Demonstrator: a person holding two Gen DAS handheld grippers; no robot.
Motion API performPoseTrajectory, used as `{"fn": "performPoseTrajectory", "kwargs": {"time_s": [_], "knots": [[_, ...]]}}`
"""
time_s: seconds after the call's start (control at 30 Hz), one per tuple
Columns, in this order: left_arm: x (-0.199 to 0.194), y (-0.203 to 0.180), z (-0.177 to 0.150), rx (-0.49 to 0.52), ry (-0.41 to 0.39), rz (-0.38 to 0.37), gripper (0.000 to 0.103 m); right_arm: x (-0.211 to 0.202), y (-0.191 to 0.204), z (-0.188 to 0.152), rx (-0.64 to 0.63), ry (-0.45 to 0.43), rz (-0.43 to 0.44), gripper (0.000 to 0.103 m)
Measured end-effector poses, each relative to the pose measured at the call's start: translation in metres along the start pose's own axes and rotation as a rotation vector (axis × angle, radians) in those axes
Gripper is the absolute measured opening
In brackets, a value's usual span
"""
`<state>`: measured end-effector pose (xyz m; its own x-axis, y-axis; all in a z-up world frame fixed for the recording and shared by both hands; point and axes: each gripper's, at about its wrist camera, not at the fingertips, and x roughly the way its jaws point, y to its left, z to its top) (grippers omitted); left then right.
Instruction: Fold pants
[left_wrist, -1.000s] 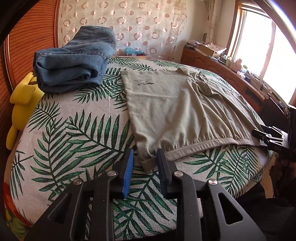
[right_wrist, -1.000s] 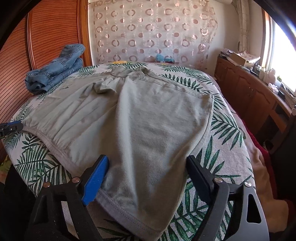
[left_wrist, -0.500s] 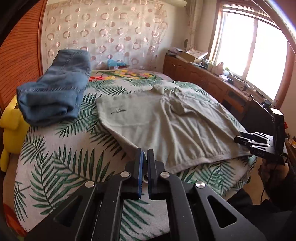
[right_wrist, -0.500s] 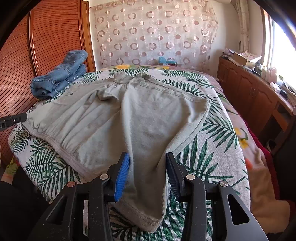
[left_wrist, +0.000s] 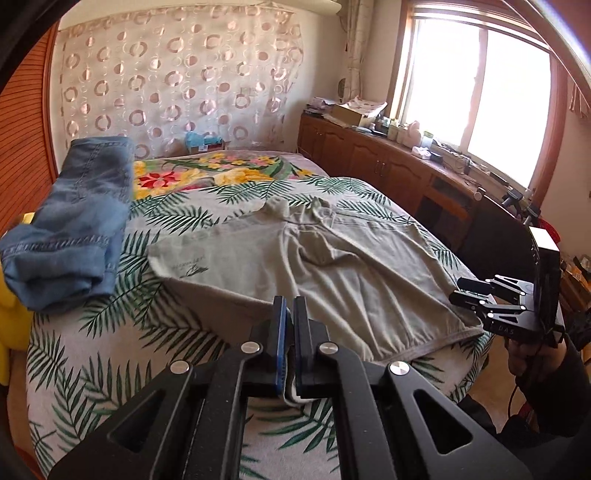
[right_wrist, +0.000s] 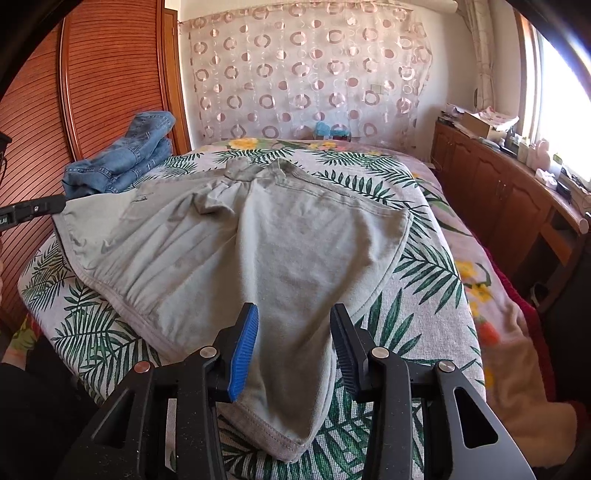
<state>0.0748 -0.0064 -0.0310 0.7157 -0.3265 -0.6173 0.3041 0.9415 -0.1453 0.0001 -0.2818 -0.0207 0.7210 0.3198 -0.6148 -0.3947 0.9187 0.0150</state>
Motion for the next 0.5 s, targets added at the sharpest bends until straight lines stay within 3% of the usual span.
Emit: {"fn": "performPoseTrajectory", "kwargs": {"time_s": [0.5], "knots": [[0.029,-0.064,0.038,0.125,0.022,-0.114,0.004,0.000,-0.010,-0.002,0.034,-0.002,-0.005,0.042]]}}
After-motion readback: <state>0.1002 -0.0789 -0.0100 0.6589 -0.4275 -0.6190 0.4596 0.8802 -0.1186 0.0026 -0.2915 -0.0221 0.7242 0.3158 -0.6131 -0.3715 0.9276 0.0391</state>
